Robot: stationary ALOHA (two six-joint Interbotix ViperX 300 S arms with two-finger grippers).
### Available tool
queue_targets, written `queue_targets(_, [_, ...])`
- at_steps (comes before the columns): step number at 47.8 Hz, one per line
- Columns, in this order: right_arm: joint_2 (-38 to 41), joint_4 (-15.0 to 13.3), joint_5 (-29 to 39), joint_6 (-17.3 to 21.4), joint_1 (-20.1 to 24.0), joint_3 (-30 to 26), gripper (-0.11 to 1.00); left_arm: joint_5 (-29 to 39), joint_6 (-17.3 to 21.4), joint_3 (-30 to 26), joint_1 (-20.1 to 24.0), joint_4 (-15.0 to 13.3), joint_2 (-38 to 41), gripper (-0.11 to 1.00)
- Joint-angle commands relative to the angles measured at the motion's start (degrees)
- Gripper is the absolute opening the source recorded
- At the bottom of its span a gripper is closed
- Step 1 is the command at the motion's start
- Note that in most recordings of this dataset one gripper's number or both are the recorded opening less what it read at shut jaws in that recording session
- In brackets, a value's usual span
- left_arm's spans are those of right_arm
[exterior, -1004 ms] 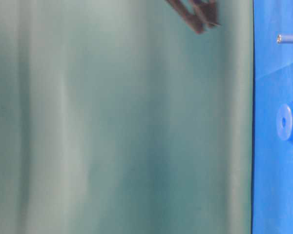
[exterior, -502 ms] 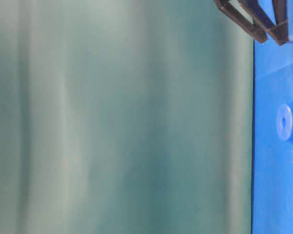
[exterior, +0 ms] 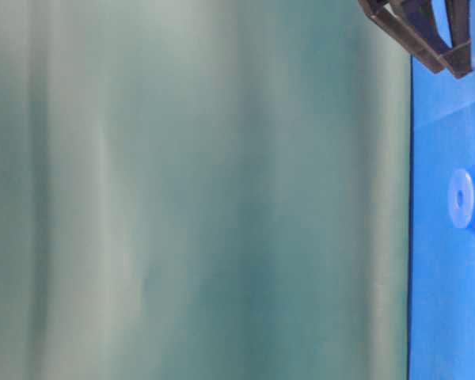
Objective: Insert the shaft placed at a random location into the center hole of the small gear at another random location.
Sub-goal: 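Close the right gripper on the upright silver shaft and lift it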
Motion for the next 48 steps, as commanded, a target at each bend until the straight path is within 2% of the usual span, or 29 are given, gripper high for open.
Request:
queue_targets(1, [-0.3, 0.4, -0.3, 0.0, -0.1, -0.7, 0.32, -0.4, -0.1, -0.5, -0.1, 0.1, 0.3, 0.00])
queue_targets(6, [-0.3, 0.3, -0.3, 0.0, -0.1, -0.7, 0.10, -0.4, -0.1, -0.4, 0.0, 0.1, 0.3, 0.00])
queue_targets(9, [-0.3, 0.3, -0.3, 0.0, -0.1, -0.7, 0.03, -0.3, -0.1, -0.4, -0.1, 0.1, 0.3, 0.00])
queue_targets(32, [-2.1, 0.4, 1.0, -0.2, -0.1, -0.8, 0.03, -0.3, -0.2, -0.5, -0.1, 0.1, 0.3, 0.00])
queue_targets(48, [-12.7, 0.4, 11.5, -2.7, -0.6, -2.1, 0.03, -0.3, -0.2, -0.5, 0.0, 0.1, 0.3, 0.00])
